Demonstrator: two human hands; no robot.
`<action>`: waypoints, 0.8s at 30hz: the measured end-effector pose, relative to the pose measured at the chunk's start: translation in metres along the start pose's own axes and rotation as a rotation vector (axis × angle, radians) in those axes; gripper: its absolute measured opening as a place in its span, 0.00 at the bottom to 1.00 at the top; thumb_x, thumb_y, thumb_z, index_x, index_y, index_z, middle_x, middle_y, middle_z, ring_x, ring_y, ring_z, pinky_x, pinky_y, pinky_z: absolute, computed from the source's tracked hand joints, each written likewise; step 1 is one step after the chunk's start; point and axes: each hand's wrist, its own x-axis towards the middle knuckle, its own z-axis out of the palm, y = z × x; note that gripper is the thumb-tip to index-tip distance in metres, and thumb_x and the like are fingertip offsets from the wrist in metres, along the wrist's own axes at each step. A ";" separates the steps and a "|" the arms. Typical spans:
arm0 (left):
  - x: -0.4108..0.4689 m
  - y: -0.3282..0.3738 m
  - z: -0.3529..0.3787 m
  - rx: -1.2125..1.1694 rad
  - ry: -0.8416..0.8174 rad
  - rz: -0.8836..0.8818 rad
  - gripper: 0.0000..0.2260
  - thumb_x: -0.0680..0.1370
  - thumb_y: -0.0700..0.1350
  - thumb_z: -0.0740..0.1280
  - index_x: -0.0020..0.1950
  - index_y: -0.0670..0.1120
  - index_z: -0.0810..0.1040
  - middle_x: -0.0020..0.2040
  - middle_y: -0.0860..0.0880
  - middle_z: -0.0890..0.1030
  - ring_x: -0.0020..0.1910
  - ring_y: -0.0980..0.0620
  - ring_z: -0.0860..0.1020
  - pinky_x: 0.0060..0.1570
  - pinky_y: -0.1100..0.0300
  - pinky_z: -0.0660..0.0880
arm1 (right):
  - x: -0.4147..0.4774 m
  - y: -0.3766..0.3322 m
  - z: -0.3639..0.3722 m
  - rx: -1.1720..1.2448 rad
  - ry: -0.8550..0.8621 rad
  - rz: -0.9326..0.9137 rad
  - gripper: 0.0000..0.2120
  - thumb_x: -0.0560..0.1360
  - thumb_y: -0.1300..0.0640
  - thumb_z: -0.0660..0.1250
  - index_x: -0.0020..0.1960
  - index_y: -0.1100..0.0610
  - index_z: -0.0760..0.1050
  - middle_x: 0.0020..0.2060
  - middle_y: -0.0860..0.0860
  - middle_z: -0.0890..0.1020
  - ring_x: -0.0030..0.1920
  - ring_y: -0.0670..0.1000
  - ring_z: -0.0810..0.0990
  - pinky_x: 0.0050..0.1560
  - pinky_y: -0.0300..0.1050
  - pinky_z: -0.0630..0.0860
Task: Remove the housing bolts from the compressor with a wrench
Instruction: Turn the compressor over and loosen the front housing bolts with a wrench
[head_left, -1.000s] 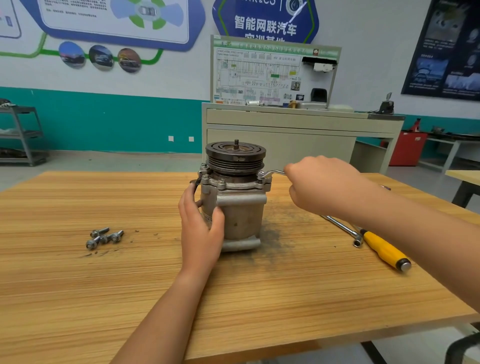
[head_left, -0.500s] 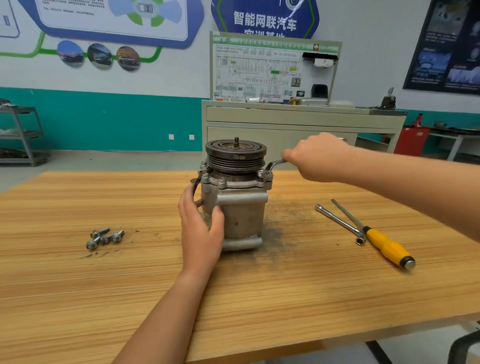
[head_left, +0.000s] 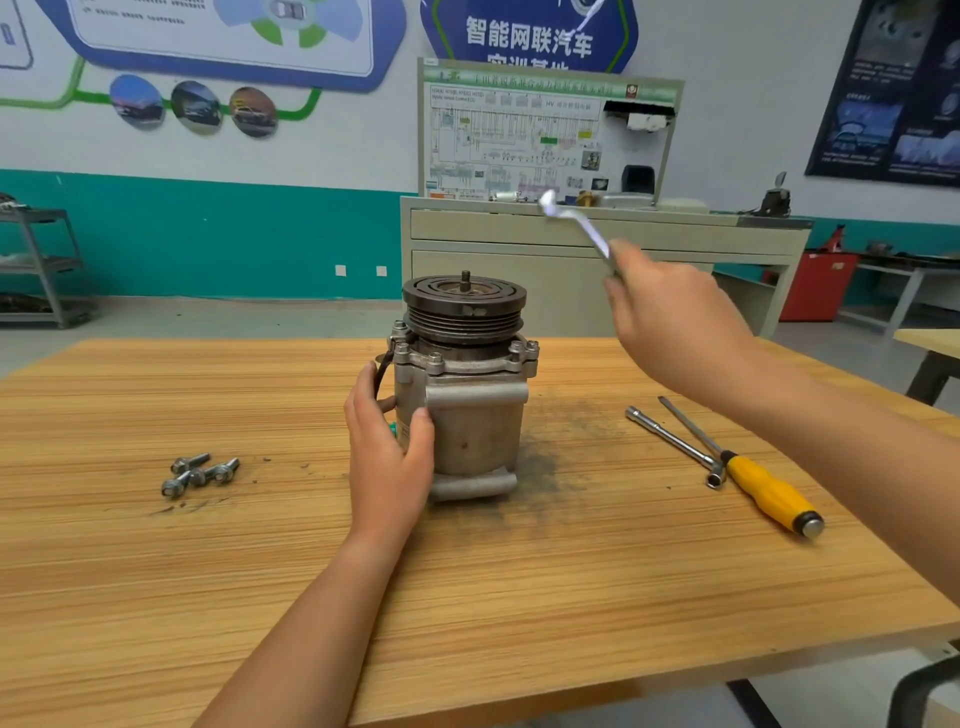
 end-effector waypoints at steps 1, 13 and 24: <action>0.000 0.000 0.000 -0.004 -0.003 0.000 0.27 0.78 0.42 0.61 0.75 0.49 0.55 0.67 0.57 0.60 0.63 0.57 0.67 0.59 0.58 0.67 | -0.009 -0.005 -0.007 -0.107 -0.066 -0.031 0.11 0.79 0.62 0.55 0.62 0.59 0.66 0.27 0.49 0.67 0.25 0.50 0.66 0.24 0.42 0.57; -0.006 0.004 0.001 -0.006 -0.030 -0.007 0.28 0.78 0.42 0.63 0.75 0.51 0.55 0.68 0.60 0.60 0.63 0.61 0.65 0.63 0.54 0.68 | -0.022 -0.048 -0.024 -0.631 -0.509 -0.297 0.20 0.75 0.70 0.58 0.66 0.64 0.64 0.30 0.51 0.62 0.26 0.52 0.58 0.22 0.42 0.56; -0.001 0.002 -0.001 -0.068 0.012 -0.186 0.28 0.76 0.34 0.59 0.74 0.47 0.59 0.63 0.55 0.65 0.59 0.58 0.69 0.56 0.44 0.75 | -0.006 0.016 0.008 -0.623 -0.323 -0.377 0.21 0.77 0.61 0.57 0.67 0.54 0.57 0.28 0.48 0.64 0.24 0.47 0.63 0.22 0.40 0.55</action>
